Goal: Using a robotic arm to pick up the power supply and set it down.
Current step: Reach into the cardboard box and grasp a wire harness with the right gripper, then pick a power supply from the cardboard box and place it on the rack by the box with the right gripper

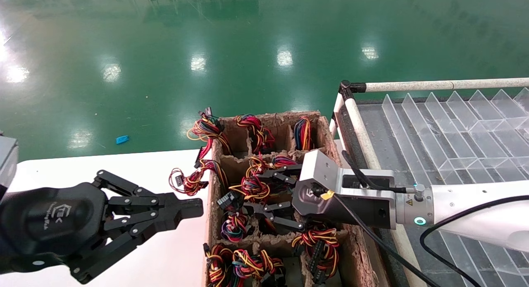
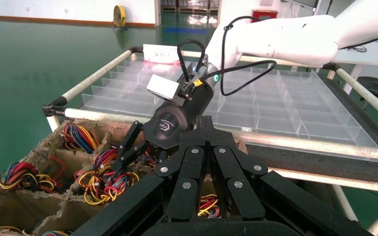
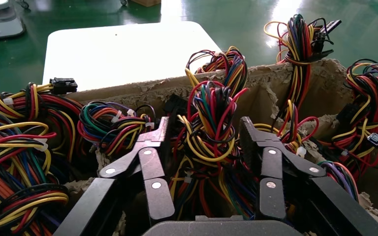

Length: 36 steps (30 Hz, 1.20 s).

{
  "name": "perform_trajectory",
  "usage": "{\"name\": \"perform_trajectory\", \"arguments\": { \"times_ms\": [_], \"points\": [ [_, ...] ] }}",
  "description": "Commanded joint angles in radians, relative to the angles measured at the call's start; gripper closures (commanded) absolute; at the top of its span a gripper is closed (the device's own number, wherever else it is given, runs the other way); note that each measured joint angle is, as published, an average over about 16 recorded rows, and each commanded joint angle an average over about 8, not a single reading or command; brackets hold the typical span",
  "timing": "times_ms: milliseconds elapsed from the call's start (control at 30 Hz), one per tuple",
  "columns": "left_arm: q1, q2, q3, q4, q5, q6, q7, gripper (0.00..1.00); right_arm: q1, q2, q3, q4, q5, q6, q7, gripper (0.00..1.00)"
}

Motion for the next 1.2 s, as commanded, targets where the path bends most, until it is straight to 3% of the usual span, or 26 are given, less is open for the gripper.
{"name": "perform_trajectory", "arguments": {
  "times_ms": [33, 733, 1200],
  "points": [
    [0.000, 0.000, 0.000, 0.000, 0.000, 0.000, 0.000, 1.00, 0.002, -0.001, -0.001, -0.002, -0.001, -0.001, -0.001, 1.00],
    [0.000, 0.000, 0.000, 0.000, 0.000, 0.000, 0.000, 1.00, 0.017, 0.019, -0.006, 0.036, -0.014, -0.016, 0.014, 1.00],
    [0.000, 0.000, 0.000, 0.000, 0.000, 0.000, 0.000, 1.00, 0.112, 0.087, 0.016, 0.201, -0.010, -0.058, 0.065, 1.00]
  ]
}}
